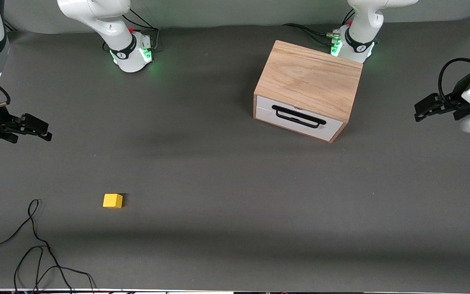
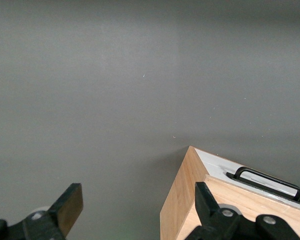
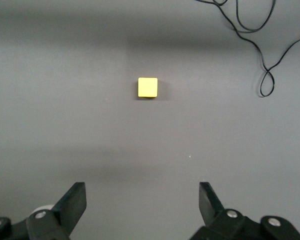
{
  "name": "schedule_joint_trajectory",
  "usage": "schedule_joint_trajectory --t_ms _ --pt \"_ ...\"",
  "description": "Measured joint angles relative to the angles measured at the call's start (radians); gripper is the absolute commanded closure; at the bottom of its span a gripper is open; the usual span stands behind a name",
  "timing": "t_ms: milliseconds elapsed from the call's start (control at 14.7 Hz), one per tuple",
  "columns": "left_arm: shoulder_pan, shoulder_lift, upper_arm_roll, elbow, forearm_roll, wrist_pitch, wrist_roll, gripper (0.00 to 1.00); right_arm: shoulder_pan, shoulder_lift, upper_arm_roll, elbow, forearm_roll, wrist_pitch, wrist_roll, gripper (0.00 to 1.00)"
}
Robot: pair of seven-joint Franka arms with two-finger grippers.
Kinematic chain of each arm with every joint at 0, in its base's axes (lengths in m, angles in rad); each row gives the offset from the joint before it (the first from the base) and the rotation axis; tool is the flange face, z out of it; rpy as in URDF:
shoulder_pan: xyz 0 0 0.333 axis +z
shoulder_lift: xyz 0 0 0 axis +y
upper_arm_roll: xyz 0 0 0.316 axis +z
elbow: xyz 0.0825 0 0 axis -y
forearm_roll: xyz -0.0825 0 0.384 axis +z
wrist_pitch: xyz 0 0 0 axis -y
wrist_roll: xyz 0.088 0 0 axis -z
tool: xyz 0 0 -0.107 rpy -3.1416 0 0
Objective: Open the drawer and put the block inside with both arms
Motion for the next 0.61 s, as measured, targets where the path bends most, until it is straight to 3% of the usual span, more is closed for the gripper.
schedule_joint_trajectory --t_ms 613 --pt "0.004 0.000 0.001 0.000 0.000 0.000 0.000 0.00 -0.002 -0.001 0.000 0.031 0.000 -0.001 0.000 0.00"
